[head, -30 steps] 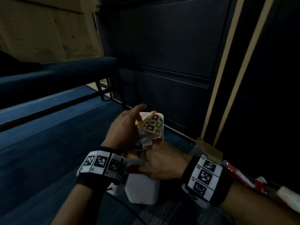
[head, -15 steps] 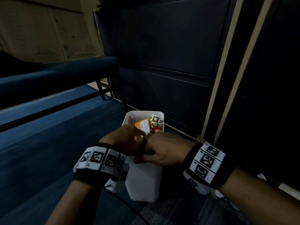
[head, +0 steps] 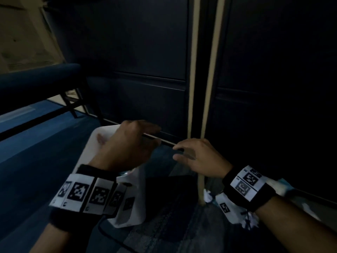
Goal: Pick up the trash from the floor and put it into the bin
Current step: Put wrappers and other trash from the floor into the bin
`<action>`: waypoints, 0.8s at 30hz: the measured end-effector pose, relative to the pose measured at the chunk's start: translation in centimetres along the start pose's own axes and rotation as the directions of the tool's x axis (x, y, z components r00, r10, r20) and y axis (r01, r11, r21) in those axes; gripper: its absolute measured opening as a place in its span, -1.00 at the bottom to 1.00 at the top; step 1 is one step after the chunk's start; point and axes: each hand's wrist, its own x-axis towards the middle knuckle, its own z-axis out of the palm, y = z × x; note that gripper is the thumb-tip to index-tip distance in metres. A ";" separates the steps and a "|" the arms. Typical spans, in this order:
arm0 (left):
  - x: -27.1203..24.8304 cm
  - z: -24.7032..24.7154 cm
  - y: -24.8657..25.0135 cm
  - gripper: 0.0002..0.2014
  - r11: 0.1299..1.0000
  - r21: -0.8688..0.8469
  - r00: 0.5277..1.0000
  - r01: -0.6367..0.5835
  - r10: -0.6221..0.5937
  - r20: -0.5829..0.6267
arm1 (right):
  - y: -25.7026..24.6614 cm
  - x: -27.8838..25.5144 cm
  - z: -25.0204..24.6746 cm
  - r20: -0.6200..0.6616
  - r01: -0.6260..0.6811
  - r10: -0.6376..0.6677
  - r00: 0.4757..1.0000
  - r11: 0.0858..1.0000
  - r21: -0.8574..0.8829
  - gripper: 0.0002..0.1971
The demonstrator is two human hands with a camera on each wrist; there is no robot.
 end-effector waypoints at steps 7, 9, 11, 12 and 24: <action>2.7 13.2 5.0 -0.82 0.953 -0.283 0.947 -0.109 0.186 0.261 | 9.5 -8.4 -0.7 -0.010 -0.297 0.297 0.955 0.953 -0.058 -0.73; 2.9 17.3 6.7 -0.81 0.943 -0.318 0.902 -0.092 0.215 0.375 | 11.7 -11.2 -1.3 0.005 -0.360 0.362 0.932 0.926 -0.112 -0.82; 2.5 21.7 8.2 -0.77 0.949 -0.312 0.864 0.037 0.127 0.488 | 13.7 -13.8 -2.2 0.011 -0.433 0.440 0.898 0.888 -0.156 -0.85; 2.2 24.2 8.5 -0.72 0.961 -0.254 0.840 0.112 0.045 0.540 | 14.6 -15.1 -2.5 0.006 -0.466 0.474 0.880 0.868 -0.173 -0.84; -0.9 41.3 10.8 -0.45 0.999 0.051 0.543 -0.019 -0.033 0.839 | 21.5 -23.0 0.5 0.112 -0.592 0.630 0.769 0.767 -0.248 -0.39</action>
